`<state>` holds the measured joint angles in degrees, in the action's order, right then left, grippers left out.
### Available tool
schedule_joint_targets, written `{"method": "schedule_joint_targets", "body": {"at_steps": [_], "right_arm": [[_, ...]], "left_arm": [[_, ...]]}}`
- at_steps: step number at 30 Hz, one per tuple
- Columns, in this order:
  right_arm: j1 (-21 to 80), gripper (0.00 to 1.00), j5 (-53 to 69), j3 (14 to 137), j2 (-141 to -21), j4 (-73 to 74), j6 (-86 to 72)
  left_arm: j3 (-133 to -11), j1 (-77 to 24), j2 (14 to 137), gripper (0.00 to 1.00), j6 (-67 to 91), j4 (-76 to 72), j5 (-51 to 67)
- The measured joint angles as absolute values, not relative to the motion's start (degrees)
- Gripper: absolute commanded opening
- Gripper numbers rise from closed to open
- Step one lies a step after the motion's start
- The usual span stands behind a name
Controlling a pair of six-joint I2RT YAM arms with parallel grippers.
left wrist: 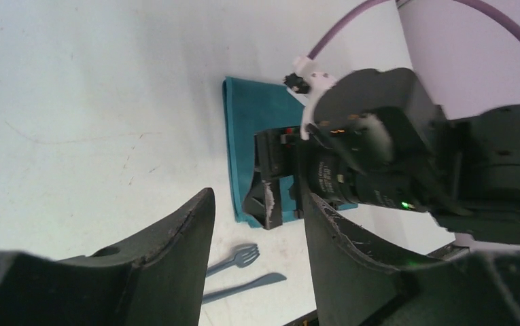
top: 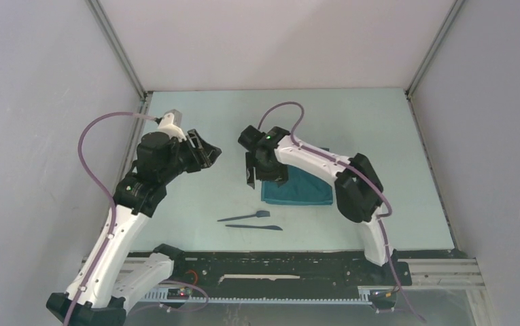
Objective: Fold the napkin into a case and place the utensils inside
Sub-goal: Pick up the lower triangle-folded napkin from the center of the board.
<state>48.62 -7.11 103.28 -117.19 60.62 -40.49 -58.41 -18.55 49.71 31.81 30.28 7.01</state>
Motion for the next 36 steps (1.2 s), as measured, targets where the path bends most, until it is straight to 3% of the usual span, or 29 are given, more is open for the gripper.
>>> {"method": "schedule_joint_targets", "body": {"at_steps": [8, 18, 36], "right_arm": [[50.26, 0.68, -4.93, 105.97, -125.93, 63.72, -42.98], [50.24, 0.53, -3.90, 108.90, -128.55, 63.75, -43.13], [49.65, 0.59, -3.90, 110.17, -131.59, 64.73, -42.78]], "left_arm": [[-56.36, -19.14, 46.61, 0.57, 29.69, 35.40, 4.82], [-56.36, -21.21, 46.30, 0.58, 28.38, 36.62, 2.11], [-56.36, -21.87, 46.74, 0.59, 27.86, 36.82, -0.40]]}}
